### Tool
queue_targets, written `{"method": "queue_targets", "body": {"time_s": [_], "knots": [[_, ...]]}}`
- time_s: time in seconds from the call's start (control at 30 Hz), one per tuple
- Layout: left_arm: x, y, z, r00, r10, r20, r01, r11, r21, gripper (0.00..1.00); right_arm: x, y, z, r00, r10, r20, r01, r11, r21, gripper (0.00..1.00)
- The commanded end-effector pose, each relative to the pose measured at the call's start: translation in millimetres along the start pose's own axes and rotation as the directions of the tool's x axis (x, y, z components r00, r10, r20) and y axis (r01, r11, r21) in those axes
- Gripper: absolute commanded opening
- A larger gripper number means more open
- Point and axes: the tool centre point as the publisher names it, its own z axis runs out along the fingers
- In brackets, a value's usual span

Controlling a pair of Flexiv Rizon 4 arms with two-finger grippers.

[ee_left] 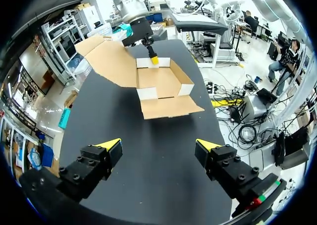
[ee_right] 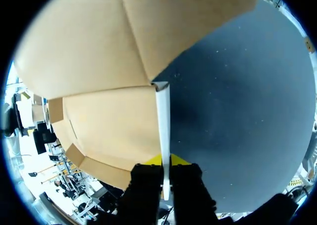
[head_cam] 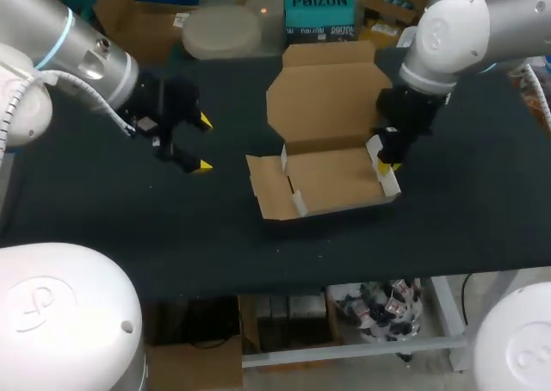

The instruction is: Assemble the packaging by folding the flat box into shape, placing the metal phone stand inside, and closing the box properly

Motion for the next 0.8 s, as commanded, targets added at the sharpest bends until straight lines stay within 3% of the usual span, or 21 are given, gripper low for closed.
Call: {"method": "queue_targets", "body": {"time_s": [0.03,0.3,0.4,0.5,0.67,0.8], "knots": [[-1.1,-1.2,0,1.000,-0.001,-0.004,0.001,1.000,-0.007,1.00,1,1,-2,1.000,0.001,0.001,-0.001,1.000,0.006,0.00],[-1.1,-1.2,0,1.000,-0.001,-0.004,0.001,1.000,-0.007,1.00,1,1,-2,1.000,0.001,0.001,-0.001,1.000,0.006,0.00],[-1.1,-1.2,0,1.000,-0.001,-0.004,0.001,1.000,-0.007,1.00,7,4,3,0.999,0.052,0.010,-0.053,0.997,0.053,0.00],[-1.1,-1.2,0,1.000,-0.001,-0.004,0.001,1.000,-0.007,1.00,14,7,8,0.992,0.104,0.070,-0.112,0.986,0.124,0.00],[-1.1,-1.2,0,1.000,-0.001,-0.004,0.001,1.000,-0.007,1.00,21,5,8,0.975,0.171,0.144,-0.194,0.967,0.165,0.00],[-1.1,-1.2,0,1.000,-0.001,-0.004,0.001,1.000,-0.007,1.00,23,4,13,0.971,0.189,0.147,-0.217,0.955,0.201,0.00]]}}
